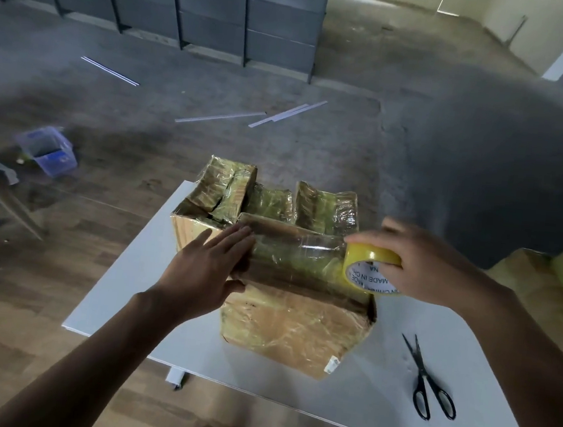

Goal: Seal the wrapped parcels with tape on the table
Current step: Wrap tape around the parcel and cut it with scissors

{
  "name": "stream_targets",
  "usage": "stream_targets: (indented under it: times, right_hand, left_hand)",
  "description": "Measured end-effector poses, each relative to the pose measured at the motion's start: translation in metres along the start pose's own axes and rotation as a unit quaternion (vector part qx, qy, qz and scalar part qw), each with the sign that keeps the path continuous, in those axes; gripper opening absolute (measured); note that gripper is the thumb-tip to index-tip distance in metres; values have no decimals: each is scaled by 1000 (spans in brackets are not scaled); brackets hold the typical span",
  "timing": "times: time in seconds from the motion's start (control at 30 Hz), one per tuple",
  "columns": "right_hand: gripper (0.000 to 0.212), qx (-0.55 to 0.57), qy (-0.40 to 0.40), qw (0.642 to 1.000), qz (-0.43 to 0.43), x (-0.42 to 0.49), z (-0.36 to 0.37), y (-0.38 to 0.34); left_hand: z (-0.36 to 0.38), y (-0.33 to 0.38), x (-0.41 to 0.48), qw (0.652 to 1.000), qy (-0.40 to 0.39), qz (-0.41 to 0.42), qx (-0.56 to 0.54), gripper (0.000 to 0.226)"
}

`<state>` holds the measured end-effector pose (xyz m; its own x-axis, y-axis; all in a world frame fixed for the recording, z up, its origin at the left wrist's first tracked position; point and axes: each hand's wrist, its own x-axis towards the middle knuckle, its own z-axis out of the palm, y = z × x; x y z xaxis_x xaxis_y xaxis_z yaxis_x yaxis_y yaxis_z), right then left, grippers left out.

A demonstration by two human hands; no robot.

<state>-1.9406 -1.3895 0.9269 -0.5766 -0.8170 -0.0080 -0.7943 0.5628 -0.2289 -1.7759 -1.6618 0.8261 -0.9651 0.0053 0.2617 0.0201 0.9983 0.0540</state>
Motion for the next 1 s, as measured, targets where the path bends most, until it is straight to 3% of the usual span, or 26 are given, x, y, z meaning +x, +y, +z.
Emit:
stream_targets:
  times: [0.13, 0.3, 0.5, 0.6, 0.73, 0.87, 0.93, 1.0]
  right_hand:
    - [55, 24, 10, 1000, 8, 1, 7, 7]
    - [51, 45, 5, 999, 4, -3, 8, 12]
    - [56, 87, 50, 995, 10, -8, 17, 15]
    - [60, 177, 128, 975, 32, -14, 28, 23]
    - [69, 298, 139, 943, 56, -25, 46, 25]
    - [58, 401, 201, 888, 101, -25, 69, 23]
    - [49, 384, 207, 892, 121, -25, 68, 26]
    - [54, 315, 195, 922, 117, -27, 58, 31]
  left_hand:
    - [-9, 29, 18, 993, -56, 10, 104, 94]
    - [5, 79, 39, 996, -42, 74, 34, 90]
    - [18, 87, 51, 997, -38, 67, 9, 89]
    - [19, 83, 49, 997, -29, 71, -13, 90]
    - [19, 84, 47, 997, -37, 62, -18, 93]
    - [19, 89, 49, 998, -55, 40, -8, 97]
    - [19, 89, 50, 997, -63, 40, 2, 97]
    - [19, 88, 52, 997, -69, 42, 18, 96]
